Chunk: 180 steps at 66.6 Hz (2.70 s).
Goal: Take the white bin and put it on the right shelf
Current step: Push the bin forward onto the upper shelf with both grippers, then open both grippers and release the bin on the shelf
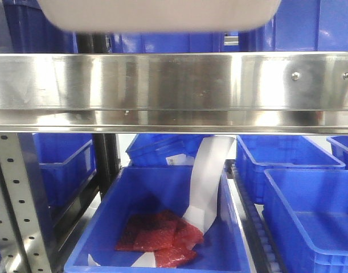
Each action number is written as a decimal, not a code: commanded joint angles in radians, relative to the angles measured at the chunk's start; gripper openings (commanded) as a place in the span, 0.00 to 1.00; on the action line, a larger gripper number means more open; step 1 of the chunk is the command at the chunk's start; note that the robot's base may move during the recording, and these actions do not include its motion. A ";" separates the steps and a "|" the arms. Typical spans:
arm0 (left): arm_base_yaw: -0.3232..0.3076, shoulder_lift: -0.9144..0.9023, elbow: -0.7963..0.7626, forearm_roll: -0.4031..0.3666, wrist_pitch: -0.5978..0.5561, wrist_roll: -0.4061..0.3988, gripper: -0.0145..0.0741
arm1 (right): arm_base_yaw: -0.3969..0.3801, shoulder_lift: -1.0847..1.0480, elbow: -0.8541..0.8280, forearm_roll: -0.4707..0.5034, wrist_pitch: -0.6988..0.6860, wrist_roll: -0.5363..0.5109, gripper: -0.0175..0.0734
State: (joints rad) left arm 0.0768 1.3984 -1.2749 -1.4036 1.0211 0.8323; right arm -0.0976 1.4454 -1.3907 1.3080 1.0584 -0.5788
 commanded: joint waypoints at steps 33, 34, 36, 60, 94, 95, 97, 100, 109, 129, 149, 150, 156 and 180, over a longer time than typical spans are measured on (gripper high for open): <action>-0.026 0.058 -0.037 -0.141 -0.081 0.013 0.56 | 0.023 0.088 -0.046 0.179 -0.034 -0.031 0.70; -0.026 0.058 -0.037 -0.141 -0.085 0.013 0.57 | 0.023 0.090 -0.046 0.179 -0.038 -0.031 0.71; -0.026 0.058 -0.037 -0.139 -0.096 0.013 0.59 | 0.023 0.093 -0.046 0.179 -0.044 -0.031 0.72; -0.026 0.058 -0.037 -0.131 -0.255 0.013 0.70 | 0.015 0.113 -0.046 0.104 -0.144 -0.031 0.87; -0.026 0.058 -0.037 -0.039 -0.262 0.013 0.50 | -0.030 0.116 -0.046 0.088 -0.127 -0.034 0.80; -0.026 0.058 -0.037 -0.036 -0.262 0.013 0.45 | -0.030 0.116 -0.046 0.084 -0.124 -0.035 0.76; -0.026 0.058 -0.037 -0.031 -0.262 0.013 0.35 | -0.030 0.116 -0.046 0.075 -0.122 -0.035 0.69; -0.026 0.058 -0.037 -0.028 -0.262 0.013 0.21 | -0.030 0.116 -0.046 0.058 -0.121 -0.035 0.59; -0.026 0.058 -0.037 -0.028 -0.275 0.013 0.05 | -0.030 0.117 -0.046 0.020 -0.137 -0.035 0.22; -0.033 0.027 -0.037 -0.018 -0.293 -0.016 0.03 | -0.027 0.097 -0.080 -0.033 -0.182 -0.035 0.23; -0.207 -0.193 0.071 0.540 -0.792 -0.256 0.03 | 0.108 -0.092 -0.023 -0.446 -0.600 -0.035 0.23; -0.214 -0.201 0.091 0.533 -0.829 -0.256 0.03 | 0.124 -0.100 -0.001 -0.469 -0.634 -0.035 0.23; -0.251 -0.245 0.258 0.526 -1.052 -0.256 0.03 | 0.194 -0.145 0.143 -0.542 -0.836 -0.035 0.23; -0.256 -0.577 0.735 0.521 -1.238 -0.222 0.02 | 0.244 -0.464 0.718 -0.545 -1.273 -0.035 0.23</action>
State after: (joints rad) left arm -0.1748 0.9031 -0.5630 -0.8814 -0.1466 0.5985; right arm 0.1460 1.0791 -0.7262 0.7671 -0.1164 -0.6055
